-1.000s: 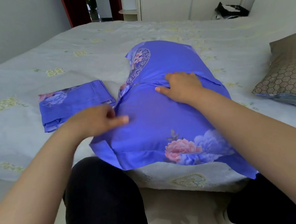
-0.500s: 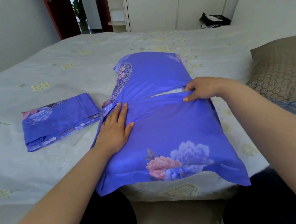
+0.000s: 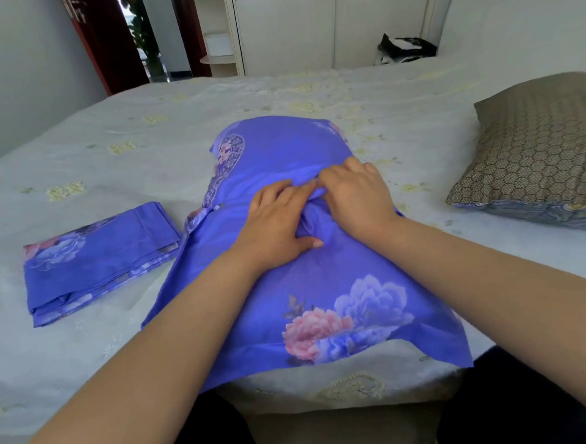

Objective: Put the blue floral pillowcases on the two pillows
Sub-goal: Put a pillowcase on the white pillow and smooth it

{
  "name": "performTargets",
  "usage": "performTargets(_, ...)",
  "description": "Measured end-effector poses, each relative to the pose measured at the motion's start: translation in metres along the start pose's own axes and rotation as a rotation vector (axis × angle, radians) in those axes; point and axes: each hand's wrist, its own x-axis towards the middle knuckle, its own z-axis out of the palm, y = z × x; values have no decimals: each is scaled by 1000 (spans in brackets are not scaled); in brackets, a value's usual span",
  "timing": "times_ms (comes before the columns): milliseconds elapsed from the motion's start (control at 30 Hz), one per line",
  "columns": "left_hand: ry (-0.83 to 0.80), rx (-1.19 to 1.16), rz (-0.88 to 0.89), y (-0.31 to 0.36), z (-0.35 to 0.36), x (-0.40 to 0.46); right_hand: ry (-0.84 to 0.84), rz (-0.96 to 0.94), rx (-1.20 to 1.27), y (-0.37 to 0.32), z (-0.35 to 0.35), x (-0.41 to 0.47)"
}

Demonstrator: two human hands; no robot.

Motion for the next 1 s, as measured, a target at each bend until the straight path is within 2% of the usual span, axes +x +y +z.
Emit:
performTargets(33, -32, -18, 6, 5, -3, 8, 71, -28, 27, -4, 0, -2)
performTargets(100, -70, -5, -26, 5, -14, 22, -20, 88, 111, 3, -6, 0)
performTargets(133, -102, 50, -49, 0, -22, 27, -117, 154, 101, 12, -6, 0)
performTargets(233, -246, 273, -159, -29, -40, 36, -265, 171, -82, 38, 1, -5)
performTargets(400, -408, 474, -356, -81, -47, 41, -391, 129, -230, 43, 5, -9)
performTargets(567, -236, 550, -414, -85, -23, 26, -483, 271, -357, 52, 15, 1)
performTargets(633, -351, 538, -498, -88, -23, 23, -429, 323, -361, 61, 22, 2)
performTargets(700, -501, 504, -613, -95, -26, 18, -241, 292, -279, 64, 28, 1)
performTargets(733, -466, 493, -627, -100, -27, 15, -143, 246, -239, 63, 29, 0)
performTargets(800, -180, 503, -565, -107, -25, 10, 72, 99, -212, 60, 34, 0)
performTargets(833, -21, 499, -535, -108, -22, 9, 129, 18, -205, 61, 37, -1)
performTargets(867, 68, 482, -521, -109, -19, 8, 136, -34, -219, 62, 39, -3)
performTargets(933, 62, 464, -534, -111, -10, 6, 48, -14, -300, 72, 44, -7)
performTargets(1000, -1, 468, -551, -112, -3, 5, -80, 121, -350, 78, 47, -10)
